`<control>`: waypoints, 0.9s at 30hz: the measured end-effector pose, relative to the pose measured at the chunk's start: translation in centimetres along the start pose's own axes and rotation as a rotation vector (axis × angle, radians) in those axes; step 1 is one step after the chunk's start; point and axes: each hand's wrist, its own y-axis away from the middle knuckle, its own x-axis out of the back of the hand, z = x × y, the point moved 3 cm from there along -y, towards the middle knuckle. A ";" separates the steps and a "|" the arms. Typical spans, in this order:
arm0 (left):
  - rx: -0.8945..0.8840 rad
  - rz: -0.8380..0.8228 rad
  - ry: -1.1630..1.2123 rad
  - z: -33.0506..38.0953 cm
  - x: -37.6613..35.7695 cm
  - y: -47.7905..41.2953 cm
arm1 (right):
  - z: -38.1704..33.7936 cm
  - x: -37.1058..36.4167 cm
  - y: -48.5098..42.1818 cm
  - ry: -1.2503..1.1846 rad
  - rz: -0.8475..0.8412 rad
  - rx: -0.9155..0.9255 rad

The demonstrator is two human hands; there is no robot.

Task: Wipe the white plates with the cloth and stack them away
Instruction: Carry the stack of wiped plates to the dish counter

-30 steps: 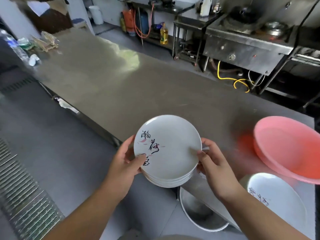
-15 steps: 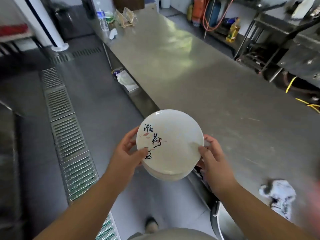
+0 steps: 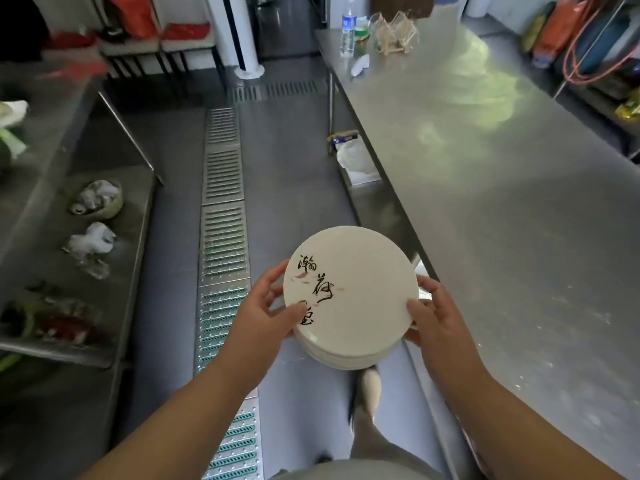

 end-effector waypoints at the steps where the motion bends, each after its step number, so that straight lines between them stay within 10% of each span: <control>1: -0.003 0.009 0.002 0.2 0.4 -1.0 | -0.2 -0.5 -1.3 0.006 -0.020 0.002; 27: -0.014 0.108 0.030 13.6 12.4 -34.8 | -7.4 -18.7 -38.0 0.101 -0.185 -0.072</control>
